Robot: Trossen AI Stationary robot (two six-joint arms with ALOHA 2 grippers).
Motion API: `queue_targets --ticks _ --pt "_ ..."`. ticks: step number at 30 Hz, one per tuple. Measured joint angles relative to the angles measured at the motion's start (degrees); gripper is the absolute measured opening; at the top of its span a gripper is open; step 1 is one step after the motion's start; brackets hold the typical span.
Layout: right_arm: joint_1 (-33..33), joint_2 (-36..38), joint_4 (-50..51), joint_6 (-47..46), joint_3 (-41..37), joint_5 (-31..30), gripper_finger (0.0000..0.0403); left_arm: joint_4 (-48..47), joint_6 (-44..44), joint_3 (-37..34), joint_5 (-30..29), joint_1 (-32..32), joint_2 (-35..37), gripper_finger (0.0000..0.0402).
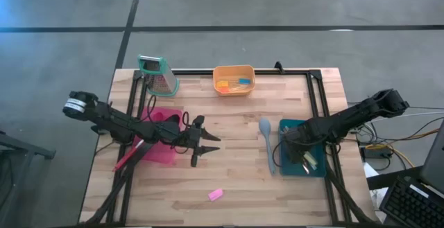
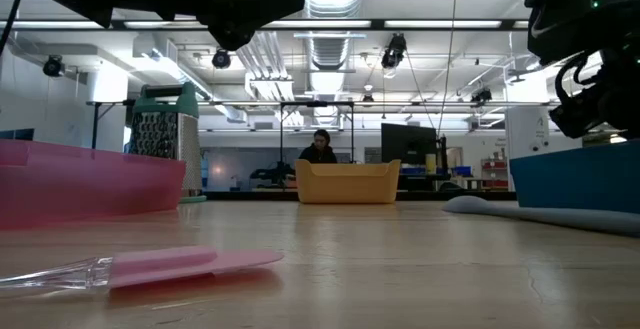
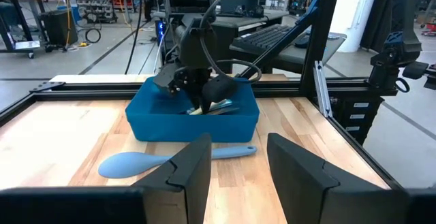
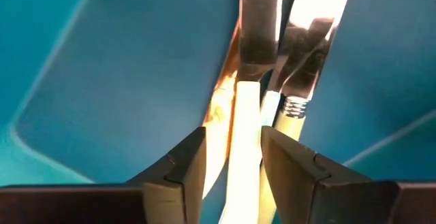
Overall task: Pick & Place Kitchen Items
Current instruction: Put the pink spatula into the yellow bin
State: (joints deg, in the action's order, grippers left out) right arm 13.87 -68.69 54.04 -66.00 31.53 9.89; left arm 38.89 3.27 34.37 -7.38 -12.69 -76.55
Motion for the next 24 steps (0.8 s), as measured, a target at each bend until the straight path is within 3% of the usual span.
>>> queue_targets --ticks 13,24 --pt "0.00 0.03 0.23 2.56 3.64 0.45 0.0169 0.00 0.00 0.00 0.02 0.02 0.00 0.0149" --pt "0.00 0.04 6.19 4.74 14.47 0.48 0.0198 -0.02 0.00 0.00 0.02 0.02 0.00 0.0149"
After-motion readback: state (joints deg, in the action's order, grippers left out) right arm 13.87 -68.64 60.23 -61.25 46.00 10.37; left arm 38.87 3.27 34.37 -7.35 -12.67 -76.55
